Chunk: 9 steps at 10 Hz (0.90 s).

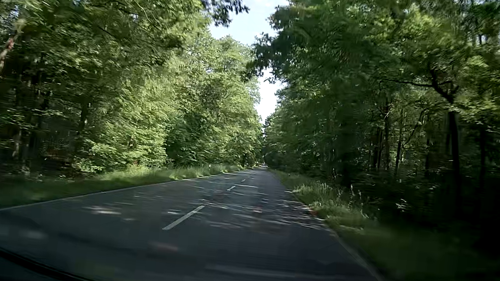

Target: Follow the waypoints while adhering to traffic rules and regulations

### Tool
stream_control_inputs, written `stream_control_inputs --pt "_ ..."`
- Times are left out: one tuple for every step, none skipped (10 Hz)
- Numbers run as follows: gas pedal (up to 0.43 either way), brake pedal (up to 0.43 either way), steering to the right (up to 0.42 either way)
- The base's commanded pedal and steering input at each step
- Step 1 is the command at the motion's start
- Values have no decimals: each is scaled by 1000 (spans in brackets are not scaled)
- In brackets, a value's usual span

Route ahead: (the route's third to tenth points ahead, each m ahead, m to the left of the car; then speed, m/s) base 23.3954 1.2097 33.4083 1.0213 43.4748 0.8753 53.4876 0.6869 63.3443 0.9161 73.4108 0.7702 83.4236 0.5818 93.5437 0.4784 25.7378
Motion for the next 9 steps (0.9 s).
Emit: stream_control_inputs --pt "331 30 -1" --pt "331 30 -1" --pt "331 30 -1" --pt "331 30 -1" --pt "331 30 -1" --pt "331 30 0" --pt "331 30 -1" --pt "331 30 0" --pt "331 30 -1"
